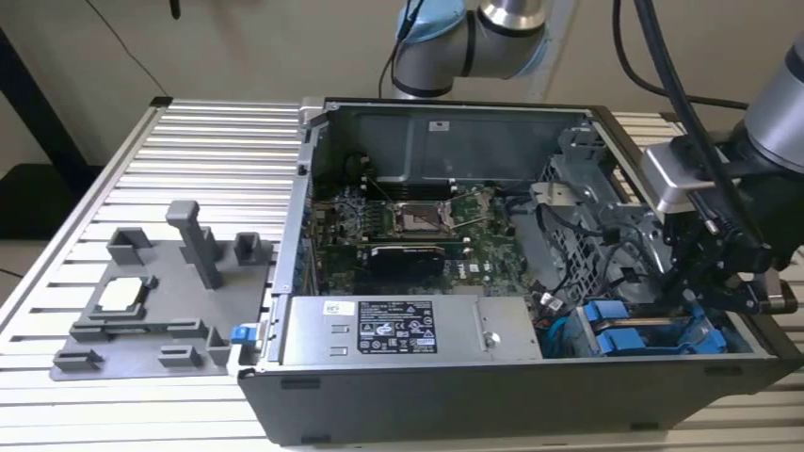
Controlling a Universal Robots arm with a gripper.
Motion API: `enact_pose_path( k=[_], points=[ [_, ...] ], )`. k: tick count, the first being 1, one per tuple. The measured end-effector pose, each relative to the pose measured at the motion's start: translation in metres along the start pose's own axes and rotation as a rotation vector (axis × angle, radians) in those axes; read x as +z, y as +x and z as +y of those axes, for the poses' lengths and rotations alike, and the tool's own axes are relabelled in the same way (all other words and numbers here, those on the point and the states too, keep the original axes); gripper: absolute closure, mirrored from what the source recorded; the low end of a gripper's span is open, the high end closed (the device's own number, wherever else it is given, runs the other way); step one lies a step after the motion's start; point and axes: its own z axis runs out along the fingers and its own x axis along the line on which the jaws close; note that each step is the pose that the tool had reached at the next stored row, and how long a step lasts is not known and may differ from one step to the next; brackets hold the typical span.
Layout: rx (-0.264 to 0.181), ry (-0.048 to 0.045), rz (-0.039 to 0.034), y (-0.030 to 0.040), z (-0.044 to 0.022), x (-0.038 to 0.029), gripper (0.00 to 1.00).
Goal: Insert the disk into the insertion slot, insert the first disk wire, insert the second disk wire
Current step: 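Insert the first disk wire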
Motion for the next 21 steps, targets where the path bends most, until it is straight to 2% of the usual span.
enact_pose_path(
  k=[12,21],
  points=[
    [0.0,0.0001,0.0003,0.0012,0.0003,0.0037,0.81],
    [0.0,0.0001,0.0008,0.0015,0.0006,0.0097,0.81]
  ],
)
